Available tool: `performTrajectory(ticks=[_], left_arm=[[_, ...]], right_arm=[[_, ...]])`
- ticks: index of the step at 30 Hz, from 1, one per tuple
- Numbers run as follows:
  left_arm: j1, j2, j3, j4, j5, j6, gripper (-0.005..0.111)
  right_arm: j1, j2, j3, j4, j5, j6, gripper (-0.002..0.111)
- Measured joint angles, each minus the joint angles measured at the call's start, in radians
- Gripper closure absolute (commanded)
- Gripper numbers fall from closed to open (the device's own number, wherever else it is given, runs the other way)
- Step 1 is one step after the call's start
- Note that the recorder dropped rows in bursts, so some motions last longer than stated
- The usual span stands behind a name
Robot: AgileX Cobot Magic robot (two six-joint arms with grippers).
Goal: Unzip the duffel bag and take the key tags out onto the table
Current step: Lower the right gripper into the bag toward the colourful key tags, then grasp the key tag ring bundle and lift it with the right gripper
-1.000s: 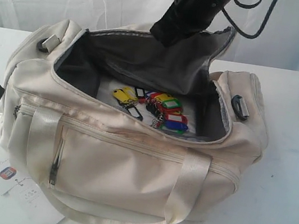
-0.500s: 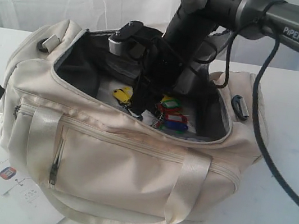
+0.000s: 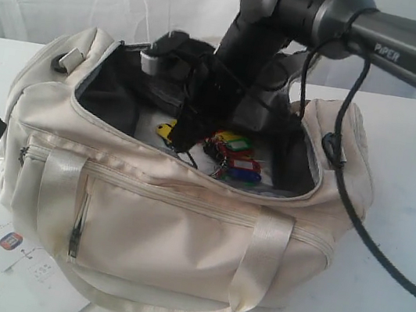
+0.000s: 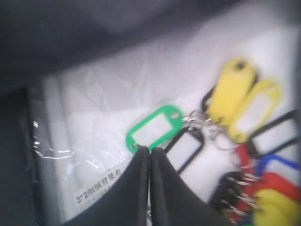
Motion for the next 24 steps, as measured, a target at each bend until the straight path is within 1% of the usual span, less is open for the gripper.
performTrajectory(ticks=[2,6,8,9,13,15,16,18,22,24], left_arm=[[0.0,0.0,0.0,0.0,0.0,0.0,0.107],[0.0,0.0,0.0,0.0,0.0,0.0,0.107],[0.0,0.0,0.0,0.0,0.001,0.0,0.107],[0.0,0.0,0.0,0.0,0.001,0.0,0.107],[0.0,0.0,0.0,0.0,0.002,0.0,0.107],[0.0,0.0,0.0,0.0,0.002,0.0,0.107],[0.0,0.0,0.0,0.0,0.002,0.0,0.107],[0.0,0.0,0.0,0.0,0.002,0.0,0.107],[0.0,0.0,0.0,-0.002,0.004,0.0,0.107],[0.0,0.0,0.0,-0.007,0.004,0.0,0.107]], right_arm=[[0.0,-0.075,-0.048,0.0,0.0,0.0,0.108],[0.002,-0.152,-0.064,-0.004,0.0,0.0,0.108],[0.004,-0.148,-0.064,-0.056,0.002,0.018,0.096],[0.004,-0.139,-0.064,-0.078,0.002,0.036,0.089],[0.004,-0.087,-0.064,-0.169,0.002,0.137,0.055],[0.004,-0.055,-0.064,-0.197,0.002,0.167,0.045],[0.004,-0.037,-0.064,-0.211,0.002,0.175,0.044],[0.004,0.001,-0.064,-0.239,0.002,0.184,0.044],[0.004,0.071,-0.064,-0.339,0.002,0.236,0.048],[0.004,0.104,-0.064,-0.385,0.0,0.283,0.052]])
